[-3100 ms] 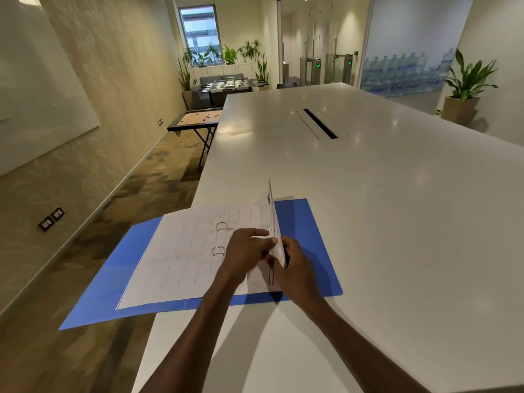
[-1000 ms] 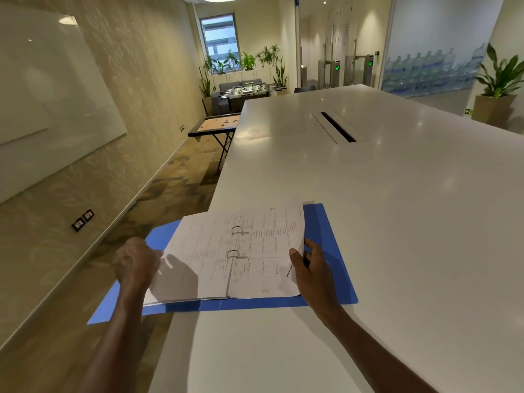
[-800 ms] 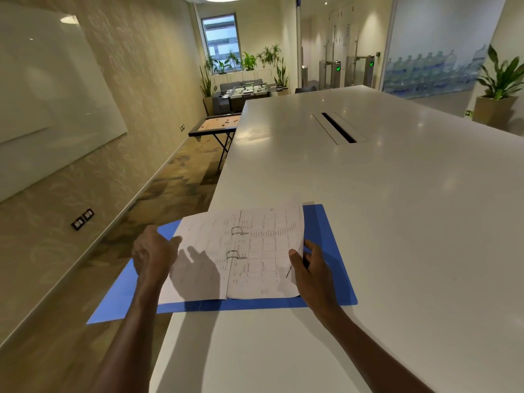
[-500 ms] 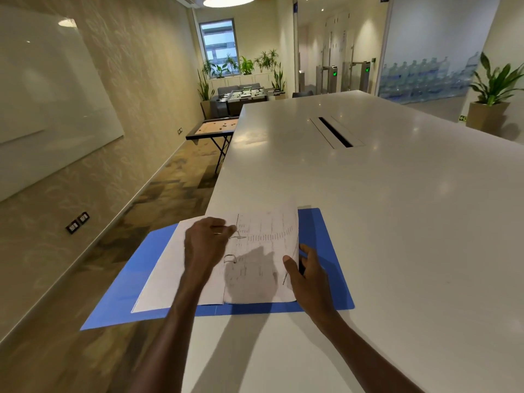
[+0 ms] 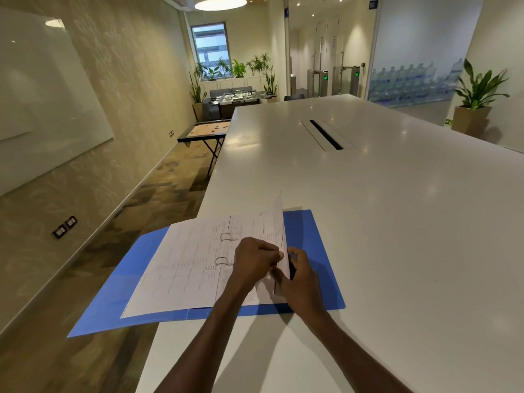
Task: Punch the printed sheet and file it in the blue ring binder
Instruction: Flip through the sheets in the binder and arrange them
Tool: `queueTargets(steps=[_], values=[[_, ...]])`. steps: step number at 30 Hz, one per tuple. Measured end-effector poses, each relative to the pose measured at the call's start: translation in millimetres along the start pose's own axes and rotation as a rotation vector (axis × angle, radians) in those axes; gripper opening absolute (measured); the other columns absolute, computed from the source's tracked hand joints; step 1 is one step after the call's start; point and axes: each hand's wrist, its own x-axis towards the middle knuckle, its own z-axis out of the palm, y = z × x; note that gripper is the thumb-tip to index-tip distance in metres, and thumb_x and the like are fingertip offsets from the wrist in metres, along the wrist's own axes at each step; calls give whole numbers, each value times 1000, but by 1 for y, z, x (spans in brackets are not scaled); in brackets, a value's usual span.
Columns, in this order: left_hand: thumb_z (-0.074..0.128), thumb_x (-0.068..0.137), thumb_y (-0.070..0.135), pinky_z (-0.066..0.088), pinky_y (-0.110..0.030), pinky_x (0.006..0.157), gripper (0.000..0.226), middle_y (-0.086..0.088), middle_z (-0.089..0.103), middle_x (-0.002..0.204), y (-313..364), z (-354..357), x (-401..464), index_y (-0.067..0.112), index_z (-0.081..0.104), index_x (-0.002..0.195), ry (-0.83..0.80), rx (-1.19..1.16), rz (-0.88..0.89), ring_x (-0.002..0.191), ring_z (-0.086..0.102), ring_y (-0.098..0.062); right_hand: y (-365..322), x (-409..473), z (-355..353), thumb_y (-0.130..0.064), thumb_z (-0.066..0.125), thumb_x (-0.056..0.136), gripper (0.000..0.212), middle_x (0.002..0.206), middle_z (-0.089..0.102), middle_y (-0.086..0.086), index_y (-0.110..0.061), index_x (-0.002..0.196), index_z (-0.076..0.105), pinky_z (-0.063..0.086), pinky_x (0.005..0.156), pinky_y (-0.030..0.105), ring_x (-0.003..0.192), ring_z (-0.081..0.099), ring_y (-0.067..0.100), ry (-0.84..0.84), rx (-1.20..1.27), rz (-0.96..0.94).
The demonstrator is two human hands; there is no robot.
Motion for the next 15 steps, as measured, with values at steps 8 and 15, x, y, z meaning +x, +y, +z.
queueTargets(steps=[8, 15], values=[[83, 73, 28, 55, -17, 53, 15, 8, 71, 62, -6, -7, -5, 27, 71, 63, 55, -174, -34, 55, 69, -12, 3, 1, 1, -38, 66, 85, 46, 116, 65, -1, -23, 124, 46, 54, 66, 14, 90, 68, 11, 12, 54, 18], [81, 75, 28, 59, -42, 73, 12, -10, 74, 77, -1, -12, -5, 18, 75, 75, 83, -339, -103, 74, 69, -34, 3, 2, 1, -40, 58, 91, 45, 121, 64, 0, -24, 129, 42, 58, 62, 19, 87, 70, 14, 25, 119, 64]])
